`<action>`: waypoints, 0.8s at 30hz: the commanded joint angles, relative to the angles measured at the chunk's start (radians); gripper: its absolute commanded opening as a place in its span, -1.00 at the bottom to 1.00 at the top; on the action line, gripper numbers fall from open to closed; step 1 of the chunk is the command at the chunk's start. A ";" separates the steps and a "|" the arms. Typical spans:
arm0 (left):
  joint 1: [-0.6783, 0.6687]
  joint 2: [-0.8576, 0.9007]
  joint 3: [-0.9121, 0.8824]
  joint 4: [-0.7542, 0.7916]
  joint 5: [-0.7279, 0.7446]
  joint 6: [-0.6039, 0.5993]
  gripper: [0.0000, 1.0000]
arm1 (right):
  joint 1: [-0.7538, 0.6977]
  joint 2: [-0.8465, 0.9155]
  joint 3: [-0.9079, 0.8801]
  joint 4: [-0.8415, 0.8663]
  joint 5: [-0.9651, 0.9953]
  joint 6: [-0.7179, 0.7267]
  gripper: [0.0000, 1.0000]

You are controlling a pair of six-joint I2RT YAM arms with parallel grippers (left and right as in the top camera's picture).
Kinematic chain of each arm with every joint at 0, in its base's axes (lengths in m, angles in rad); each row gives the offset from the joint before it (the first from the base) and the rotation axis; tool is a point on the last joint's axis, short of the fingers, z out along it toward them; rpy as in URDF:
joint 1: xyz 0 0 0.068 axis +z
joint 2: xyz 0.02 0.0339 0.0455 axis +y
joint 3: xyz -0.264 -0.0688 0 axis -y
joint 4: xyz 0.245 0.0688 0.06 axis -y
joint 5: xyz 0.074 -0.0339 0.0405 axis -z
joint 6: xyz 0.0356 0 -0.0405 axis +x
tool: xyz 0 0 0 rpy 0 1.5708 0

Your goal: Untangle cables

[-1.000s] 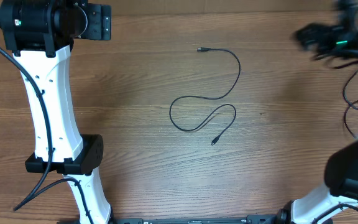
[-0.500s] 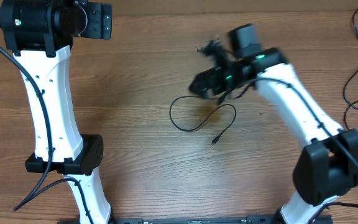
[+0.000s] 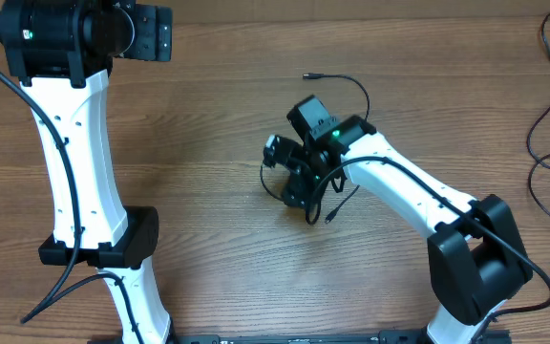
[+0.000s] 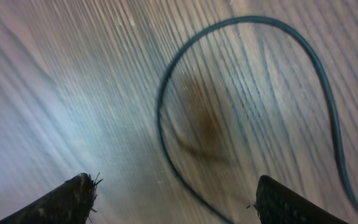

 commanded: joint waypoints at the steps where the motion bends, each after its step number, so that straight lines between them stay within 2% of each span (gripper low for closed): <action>1: -0.006 0.006 0.006 0.001 -0.002 0.019 0.77 | -0.009 0.010 -0.080 0.094 0.050 -0.188 0.64; 7: -0.006 0.006 0.006 0.001 -0.003 0.019 0.78 | -0.009 0.011 -0.137 0.206 0.127 -0.187 0.64; 13: -0.006 0.006 0.006 -0.003 -0.002 0.019 0.79 | -0.009 0.011 -0.174 0.224 0.123 -0.175 0.62; 18: -0.006 0.006 0.006 -0.004 -0.002 0.019 0.78 | -0.009 0.011 -0.190 0.214 0.106 -0.105 0.58; 19: -0.006 0.006 0.006 -0.003 -0.002 0.019 0.78 | -0.009 0.011 -0.190 0.209 0.100 -0.090 0.41; 21: -0.006 0.006 0.006 -0.003 -0.002 0.019 0.78 | -0.009 0.011 -0.190 0.203 0.082 -0.053 -0.56; 22: -0.006 0.006 0.006 -0.003 -0.002 0.019 0.78 | -0.009 0.011 -0.190 0.202 0.073 -0.042 -0.83; 23: -0.006 0.006 0.006 -0.003 -0.002 0.019 0.78 | -0.009 0.011 -0.190 0.202 0.062 -0.023 -0.92; 24: -0.006 0.006 0.006 -0.004 -0.002 0.018 0.78 | -0.009 0.011 -0.190 0.203 0.042 -0.012 -0.92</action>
